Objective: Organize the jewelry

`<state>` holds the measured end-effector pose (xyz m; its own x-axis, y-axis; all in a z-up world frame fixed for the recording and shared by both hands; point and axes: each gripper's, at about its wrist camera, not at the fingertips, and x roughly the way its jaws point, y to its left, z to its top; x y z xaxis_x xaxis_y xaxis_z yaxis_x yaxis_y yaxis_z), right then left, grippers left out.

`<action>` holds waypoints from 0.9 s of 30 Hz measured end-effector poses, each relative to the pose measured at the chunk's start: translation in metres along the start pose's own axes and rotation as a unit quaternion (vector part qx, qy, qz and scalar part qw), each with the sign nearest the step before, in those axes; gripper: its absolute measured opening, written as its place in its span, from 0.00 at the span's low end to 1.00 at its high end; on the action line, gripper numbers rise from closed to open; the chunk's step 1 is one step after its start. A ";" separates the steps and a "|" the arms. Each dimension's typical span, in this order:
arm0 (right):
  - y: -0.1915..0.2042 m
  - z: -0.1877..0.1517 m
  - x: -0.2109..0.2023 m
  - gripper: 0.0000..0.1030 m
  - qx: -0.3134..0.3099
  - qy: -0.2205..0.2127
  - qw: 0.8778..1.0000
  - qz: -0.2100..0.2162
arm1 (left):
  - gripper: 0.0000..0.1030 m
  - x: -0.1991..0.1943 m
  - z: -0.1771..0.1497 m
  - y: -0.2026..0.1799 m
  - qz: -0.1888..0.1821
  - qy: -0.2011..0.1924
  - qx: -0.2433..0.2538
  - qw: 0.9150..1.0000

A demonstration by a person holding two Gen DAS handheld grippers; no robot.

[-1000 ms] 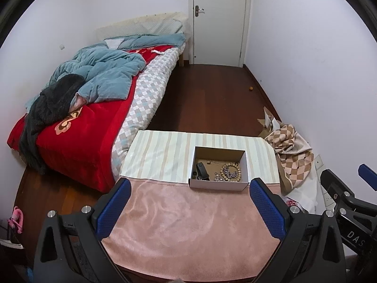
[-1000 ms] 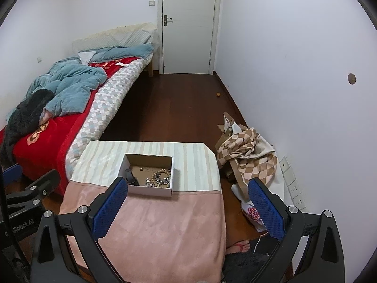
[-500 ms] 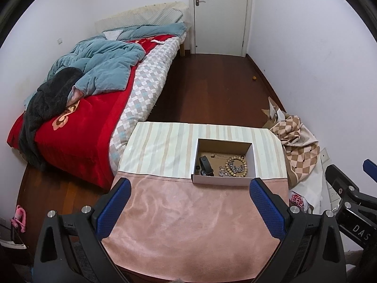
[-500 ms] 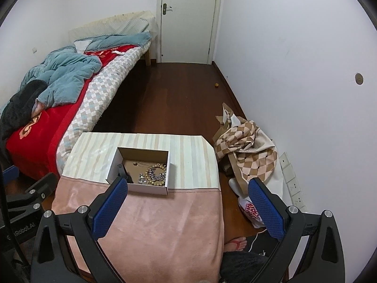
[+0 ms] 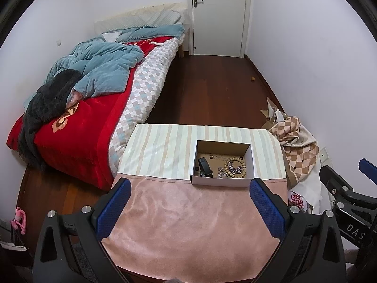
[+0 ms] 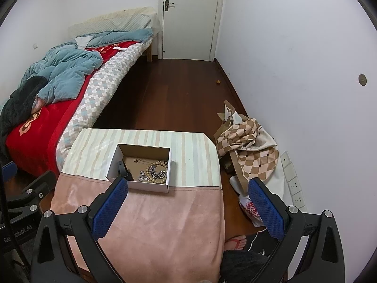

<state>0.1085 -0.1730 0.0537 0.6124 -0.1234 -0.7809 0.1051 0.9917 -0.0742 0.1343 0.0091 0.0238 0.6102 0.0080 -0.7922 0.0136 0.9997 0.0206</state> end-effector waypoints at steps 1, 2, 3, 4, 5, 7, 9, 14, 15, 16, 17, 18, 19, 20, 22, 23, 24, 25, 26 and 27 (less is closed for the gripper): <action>0.000 0.000 0.000 1.00 0.001 0.000 1.000 0.001 | 0.99 0.000 0.000 0.000 0.001 0.000 0.000 1.000; 0.000 0.000 0.000 1.00 0.001 0.000 1.000 0.001 | 0.99 -0.001 0.000 0.000 0.001 -0.001 -0.001 1.000; 0.001 0.000 0.000 1.00 0.001 0.000 1.000 0.001 | 0.99 -0.001 0.000 0.000 0.001 -0.002 0.000 1.000; 0.000 0.000 -0.001 1.00 0.001 0.000 1.000 0.002 | 0.99 -0.001 0.000 0.000 0.002 -0.002 -0.001 1.000; 0.000 0.000 0.000 1.00 0.001 0.000 1.000 0.002 | 0.99 -0.002 0.001 0.000 0.001 -0.002 -0.001 1.000; 0.000 0.000 0.000 1.00 0.001 0.000 1.000 0.003 | 0.99 -0.002 0.001 0.000 0.001 -0.001 -0.001 1.000; 0.000 0.000 0.000 1.00 0.001 0.001 1.000 0.003 | 0.99 -0.002 0.001 -0.001 0.000 0.000 0.001 1.000; -0.003 -0.001 0.000 1.00 0.002 0.001 1.000 0.002 | 0.99 -0.001 0.001 -0.002 -0.002 0.003 0.001 1.000; -0.003 -0.001 0.000 1.00 0.002 0.001 1.000 0.002 | 0.99 -0.001 0.001 -0.003 -0.003 0.003 0.001 1.000; -0.004 -0.002 0.001 1.00 0.002 0.001 1.000 0.002 | 0.99 -0.001 0.001 -0.003 -0.002 0.003 0.001 1.000; -0.004 -0.002 0.001 1.00 0.002 0.002 1.000 0.002 | 0.99 -0.001 0.001 -0.003 -0.003 0.003 0.001 1.000; -0.004 -0.002 0.001 1.00 0.002 0.002 1.000 0.002 | 0.99 -0.001 0.001 -0.003 -0.004 0.003 0.001 1.000; -0.004 -0.003 0.000 1.00 0.002 0.002 1.000 0.002 | 0.99 -0.001 0.001 -0.003 -0.004 0.003 0.001 1.000; -0.004 -0.003 0.000 1.00 0.003 0.002 1.000 0.002 | 0.99 0.000 0.001 -0.002 -0.003 0.003 0.001 1.000; -0.005 -0.003 0.001 1.00 0.002 0.001 1.000 0.002 | 0.99 0.000 0.000 -0.002 -0.005 0.005 -0.001 1.000; -0.005 -0.003 0.001 1.00 0.002 0.001 1.000 0.002 | 0.99 0.000 -0.001 -0.002 -0.006 0.006 -0.002 1.000; -0.005 -0.003 0.001 1.00 0.003 0.002 1.000 0.003 | 0.99 0.000 -0.001 -0.002 -0.006 0.006 -0.001 1.000; -0.005 -0.003 0.001 1.00 0.003 0.002 1.000 0.003 | 0.99 0.000 -0.002 -0.001 -0.005 0.006 -0.001 1.000; -0.005 -0.004 0.001 1.00 0.003 0.002 1.000 0.003 | 0.99 0.001 -0.003 0.000 -0.005 0.007 -0.001 1.000; -0.005 -0.004 0.001 1.00 0.002 0.002 1.000 0.003 | 0.99 0.001 -0.003 0.000 -0.005 0.008 -0.001 1.000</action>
<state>0.1055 -0.1781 0.0509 0.6105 -0.1167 -0.7834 0.1047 0.9923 -0.0662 0.1326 0.0090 0.0209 0.5978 -0.0023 -0.8016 0.0181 0.9998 0.0106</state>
